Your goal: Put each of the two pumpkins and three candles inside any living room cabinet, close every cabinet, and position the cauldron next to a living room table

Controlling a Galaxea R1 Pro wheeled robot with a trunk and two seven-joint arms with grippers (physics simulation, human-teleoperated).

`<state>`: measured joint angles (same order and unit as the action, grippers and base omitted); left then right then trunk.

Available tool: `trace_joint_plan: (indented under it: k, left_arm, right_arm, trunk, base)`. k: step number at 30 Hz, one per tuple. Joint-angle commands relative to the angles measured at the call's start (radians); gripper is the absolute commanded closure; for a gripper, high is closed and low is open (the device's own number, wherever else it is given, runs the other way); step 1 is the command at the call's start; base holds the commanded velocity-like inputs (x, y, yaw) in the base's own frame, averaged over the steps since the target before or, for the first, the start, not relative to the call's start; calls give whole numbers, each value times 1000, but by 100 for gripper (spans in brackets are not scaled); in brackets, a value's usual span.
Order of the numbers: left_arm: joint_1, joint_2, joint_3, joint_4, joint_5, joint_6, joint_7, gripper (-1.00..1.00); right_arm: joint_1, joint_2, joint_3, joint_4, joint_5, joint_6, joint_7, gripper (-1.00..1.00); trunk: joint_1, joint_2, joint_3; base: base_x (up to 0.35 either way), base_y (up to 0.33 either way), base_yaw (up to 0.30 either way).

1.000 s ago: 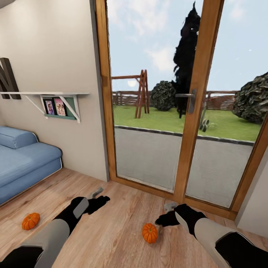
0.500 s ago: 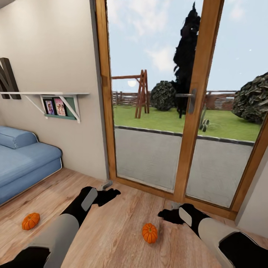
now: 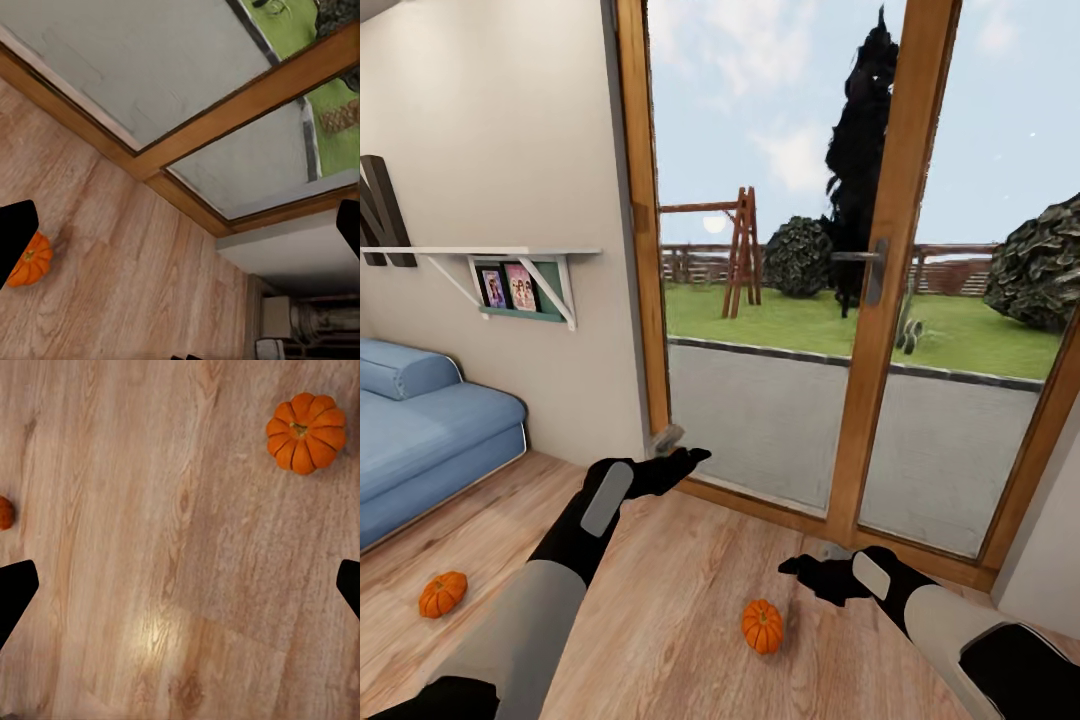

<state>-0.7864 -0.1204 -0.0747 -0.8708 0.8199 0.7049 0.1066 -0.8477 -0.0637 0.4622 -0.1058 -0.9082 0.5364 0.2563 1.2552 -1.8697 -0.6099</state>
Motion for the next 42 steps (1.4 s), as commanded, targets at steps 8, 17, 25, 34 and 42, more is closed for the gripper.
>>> trace_joint_plan:
  k: [8, 17, 25, 34, 42]
  left_arm:
    - [-1, -15, -70, -2, 22, -1, 10, -100]
    - [-2, -16, -71, -17, 21, -1, 10, -100]
    - [-3, -13, -71, -49, 19, 4, 14, -100]
    - [-4, -12, -70, -51, 22, 7, 9, -100]
    - [-4, -12, -68, -53, 22, 7, 2, -100]
  right_arm:
    - [-1, 1, 12, -3, 2, 91, 11, -100]
    - [-1, 1, 12, -3, 64, 100, 12, -100]
    - [-1, 6, 15, -5, 77, 90, 23, -100]
    - [-1, 7, 11, -5, 75, 90, 23, -100]
    - [-1, 6, 6, -7, 69, 87, 21, -100]
  trunk:
    - [0, -1, -1]
    - [0, -1, -1]
    - [15, -29, -14]
    - [50, -92, -44]
    - [80, -148, -81]
  base:
    - [73, -154, 0]
    - [133, -195, 0]
    - [10, -16, 0]
    - [0, 0, 0]
    - [0, 0, 0]
